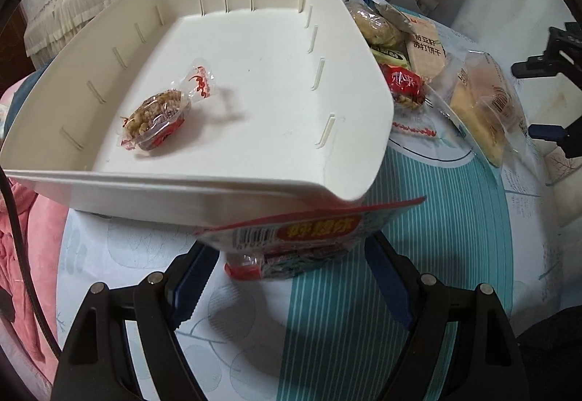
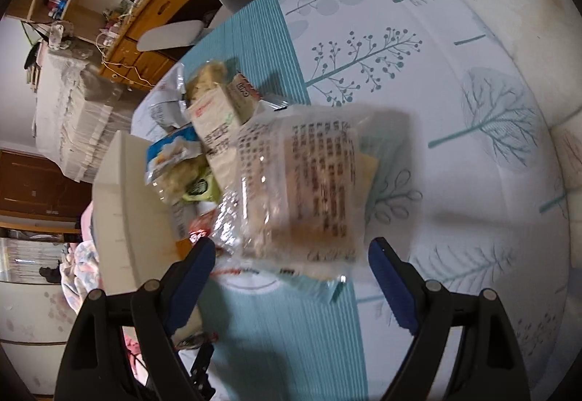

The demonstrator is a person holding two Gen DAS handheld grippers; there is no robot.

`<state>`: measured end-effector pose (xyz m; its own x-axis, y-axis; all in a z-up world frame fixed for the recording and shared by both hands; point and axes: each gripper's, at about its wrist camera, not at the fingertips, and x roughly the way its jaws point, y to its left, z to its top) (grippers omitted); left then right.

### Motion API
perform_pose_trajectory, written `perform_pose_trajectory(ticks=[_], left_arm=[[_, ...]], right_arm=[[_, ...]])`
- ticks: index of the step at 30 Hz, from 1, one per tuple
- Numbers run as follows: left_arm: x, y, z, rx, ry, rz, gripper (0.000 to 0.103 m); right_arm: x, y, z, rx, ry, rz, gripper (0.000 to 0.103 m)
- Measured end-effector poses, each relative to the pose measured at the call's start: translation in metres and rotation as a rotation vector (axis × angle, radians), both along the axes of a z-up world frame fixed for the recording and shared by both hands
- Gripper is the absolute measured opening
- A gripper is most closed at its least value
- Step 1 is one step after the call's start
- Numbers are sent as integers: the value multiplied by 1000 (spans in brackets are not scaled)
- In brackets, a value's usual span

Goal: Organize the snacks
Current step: 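Move the right tool back to the pile and grasp the clear bread bag, then lower the dried-meat packet into the tray while the right tool lowers the bread bag there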

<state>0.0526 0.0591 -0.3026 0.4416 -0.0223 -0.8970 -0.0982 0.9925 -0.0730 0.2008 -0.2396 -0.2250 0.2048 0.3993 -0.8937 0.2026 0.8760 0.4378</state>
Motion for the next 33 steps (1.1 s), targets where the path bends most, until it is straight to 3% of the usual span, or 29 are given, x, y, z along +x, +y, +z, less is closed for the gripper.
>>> perform_pose_trajectory(ticks=[13, 17, 21, 26, 33], left_arm=[[11, -2, -11, 18, 1, 55, 81], [9, -5, -11, 49, -10, 98, 67], [8, -6, -11, 47, -15, 129, 63], [4, -9, -8, 46, -24, 150, 45], [-4, -15, -4, 10, -26, 153, 34]], right_arm=[[28, 13, -34, -81, 9, 57, 87], [32, 19, -38, -114, 4, 69, 87], [33, 22, -39, -126, 6, 79, 87], [28, 21, -39, -128, 0, 98, 83], [18, 23, -37, -158, 15, 134, 81]])
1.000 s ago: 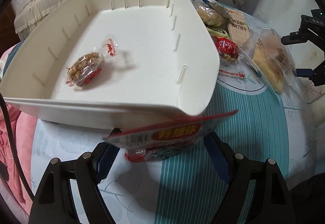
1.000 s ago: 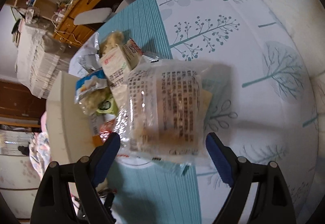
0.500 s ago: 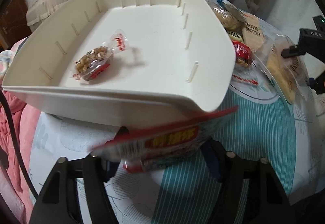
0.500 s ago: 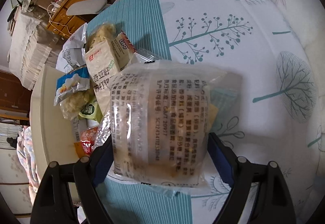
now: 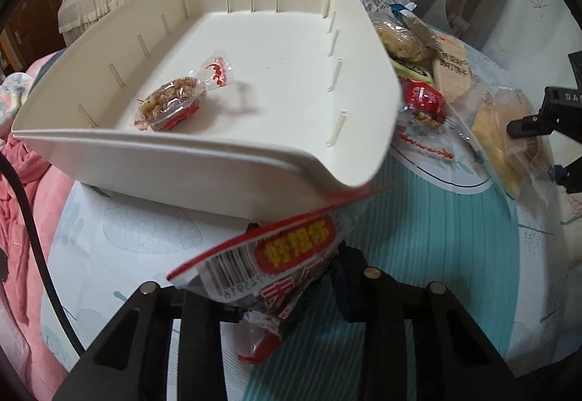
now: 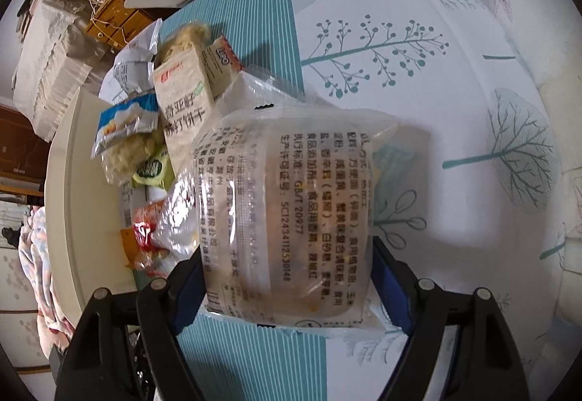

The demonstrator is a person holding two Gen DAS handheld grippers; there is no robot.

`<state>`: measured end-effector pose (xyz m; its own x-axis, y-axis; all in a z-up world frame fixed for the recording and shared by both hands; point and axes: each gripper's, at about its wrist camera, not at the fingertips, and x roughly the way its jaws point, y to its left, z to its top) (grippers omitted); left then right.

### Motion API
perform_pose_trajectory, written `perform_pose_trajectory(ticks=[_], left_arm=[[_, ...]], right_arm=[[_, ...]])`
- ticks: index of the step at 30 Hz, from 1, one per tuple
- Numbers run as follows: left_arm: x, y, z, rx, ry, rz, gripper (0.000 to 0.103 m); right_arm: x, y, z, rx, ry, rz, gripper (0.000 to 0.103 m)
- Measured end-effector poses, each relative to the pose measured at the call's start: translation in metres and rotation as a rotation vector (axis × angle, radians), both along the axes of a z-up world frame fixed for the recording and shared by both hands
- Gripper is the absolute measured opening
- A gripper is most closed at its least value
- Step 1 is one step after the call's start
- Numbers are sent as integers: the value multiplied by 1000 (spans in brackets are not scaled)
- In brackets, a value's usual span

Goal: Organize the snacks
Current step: 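Lower the dried-meat packet into the tray while the right tool lowers the bread bag there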

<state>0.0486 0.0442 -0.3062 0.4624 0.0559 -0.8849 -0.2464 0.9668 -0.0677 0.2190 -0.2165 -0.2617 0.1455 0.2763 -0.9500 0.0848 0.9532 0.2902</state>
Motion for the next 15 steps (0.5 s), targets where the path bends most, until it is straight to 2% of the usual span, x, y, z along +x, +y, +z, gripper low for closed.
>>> perform_pose_trajectory(ticks=[9, 15], left_arm=[[-17, -4, 5, -48, 19, 1, 33], [-33, -1, 14, -78, 28, 23, 33]], right_arm=[[-27, 2, -1, -15, 65, 29, 81], [-54, 14, -6, 19, 150, 51, 80]])
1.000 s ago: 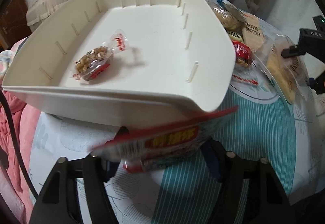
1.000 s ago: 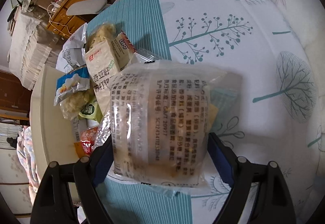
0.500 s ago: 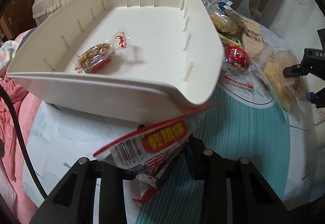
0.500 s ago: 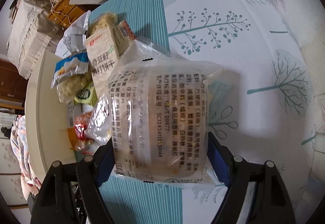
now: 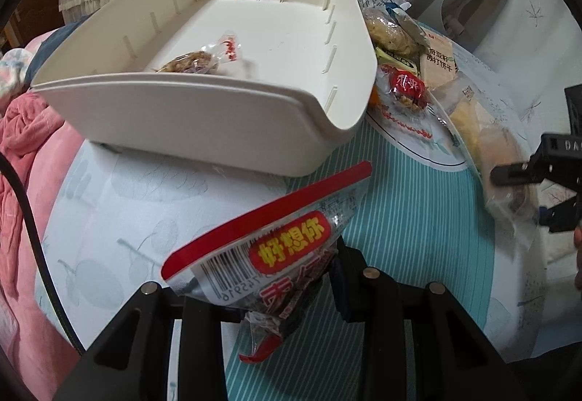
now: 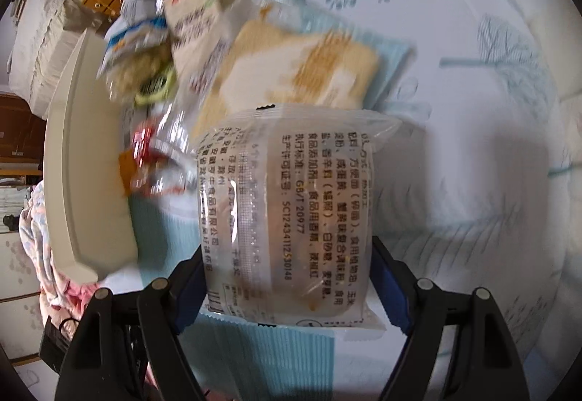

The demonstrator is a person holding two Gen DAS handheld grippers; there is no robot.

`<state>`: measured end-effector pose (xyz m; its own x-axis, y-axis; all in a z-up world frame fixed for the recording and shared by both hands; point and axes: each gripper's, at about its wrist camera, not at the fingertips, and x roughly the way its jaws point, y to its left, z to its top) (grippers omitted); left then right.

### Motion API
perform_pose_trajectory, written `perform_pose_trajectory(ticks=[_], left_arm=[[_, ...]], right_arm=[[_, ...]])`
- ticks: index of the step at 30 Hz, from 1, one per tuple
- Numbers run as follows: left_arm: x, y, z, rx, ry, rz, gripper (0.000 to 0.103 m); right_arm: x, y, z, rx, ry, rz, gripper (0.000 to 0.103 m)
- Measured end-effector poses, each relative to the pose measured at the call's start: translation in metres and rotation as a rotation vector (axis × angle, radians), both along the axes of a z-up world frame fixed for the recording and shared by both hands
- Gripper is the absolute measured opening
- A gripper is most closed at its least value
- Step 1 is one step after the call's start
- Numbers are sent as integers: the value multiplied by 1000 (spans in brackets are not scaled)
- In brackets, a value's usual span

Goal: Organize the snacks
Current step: 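Lower the dried-meat packet into the tray while the right tool lowers the bread bag there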

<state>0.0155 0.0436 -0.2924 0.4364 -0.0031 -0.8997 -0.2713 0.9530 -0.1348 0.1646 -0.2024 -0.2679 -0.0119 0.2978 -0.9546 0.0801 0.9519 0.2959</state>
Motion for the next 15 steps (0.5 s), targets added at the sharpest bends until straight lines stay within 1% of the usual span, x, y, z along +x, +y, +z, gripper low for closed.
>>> perform_pose_trajectory(ticks=[5, 10, 12, 15], left_arm=[[-14, 1, 9, -37, 20, 1, 33], [-24, -1, 25, -34, 27, -35, 33], [-23, 0, 33, -40, 27, -49, 33], [-26, 4, 46, -63, 25, -68, 33]], right_arm=[[-22, 19, -1, 42, 57, 55, 79], [-45, 39, 3, 85, 101, 102, 79], [-50, 47, 6, 97, 104, 116, 79], [-54, 63, 17, 111, 77, 133, 79]])
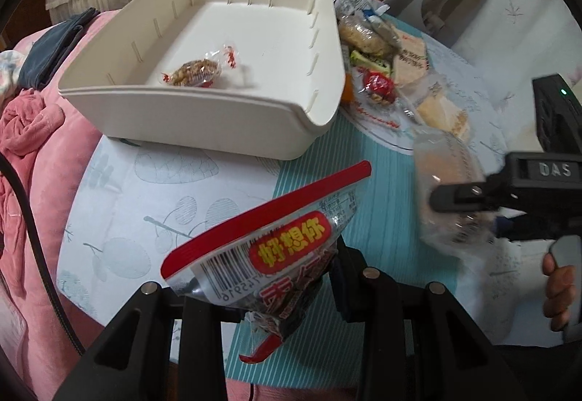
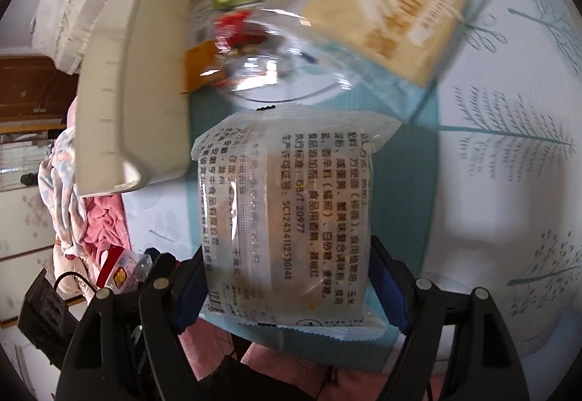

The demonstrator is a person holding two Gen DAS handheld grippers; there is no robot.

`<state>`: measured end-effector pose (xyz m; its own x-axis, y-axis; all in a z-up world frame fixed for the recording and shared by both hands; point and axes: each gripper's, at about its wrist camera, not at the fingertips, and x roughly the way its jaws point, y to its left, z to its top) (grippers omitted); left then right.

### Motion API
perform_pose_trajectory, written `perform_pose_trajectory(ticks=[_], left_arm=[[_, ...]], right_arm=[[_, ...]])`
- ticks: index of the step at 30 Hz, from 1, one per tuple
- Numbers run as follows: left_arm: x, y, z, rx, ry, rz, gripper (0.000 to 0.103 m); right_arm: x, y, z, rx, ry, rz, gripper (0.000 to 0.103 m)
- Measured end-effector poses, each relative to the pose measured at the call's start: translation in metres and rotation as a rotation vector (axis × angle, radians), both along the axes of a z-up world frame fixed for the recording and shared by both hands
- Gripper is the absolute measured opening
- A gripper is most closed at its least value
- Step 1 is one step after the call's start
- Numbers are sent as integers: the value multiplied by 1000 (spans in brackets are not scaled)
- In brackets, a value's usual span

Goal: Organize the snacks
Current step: 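Lower the dried-meat packet into the tray while the right tool lowers the bread bag there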

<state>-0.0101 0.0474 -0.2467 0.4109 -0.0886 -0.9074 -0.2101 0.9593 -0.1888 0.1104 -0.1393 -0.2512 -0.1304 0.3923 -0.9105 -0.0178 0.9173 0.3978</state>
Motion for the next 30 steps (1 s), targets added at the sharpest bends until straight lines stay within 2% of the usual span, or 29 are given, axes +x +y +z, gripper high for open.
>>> perform_pose_trajectory(ticks=[10, 13, 19, 30], left_arm=[[6, 33, 54, 13, -53, -119, 33], [14, 46, 67, 0, -61, -157, 33], [29, 68, 89, 36, -94, -251, 34], [68, 129, 113, 80, -138, -310, 35]], right_arm=[[-12, 48, 50, 65, -206, 47, 79], [-10, 62, 63, 77, -258, 22, 79], [-4, 81, 86, 107, -352, -39, 79], [-6, 125, 93, 142, -437, -159, 80]])
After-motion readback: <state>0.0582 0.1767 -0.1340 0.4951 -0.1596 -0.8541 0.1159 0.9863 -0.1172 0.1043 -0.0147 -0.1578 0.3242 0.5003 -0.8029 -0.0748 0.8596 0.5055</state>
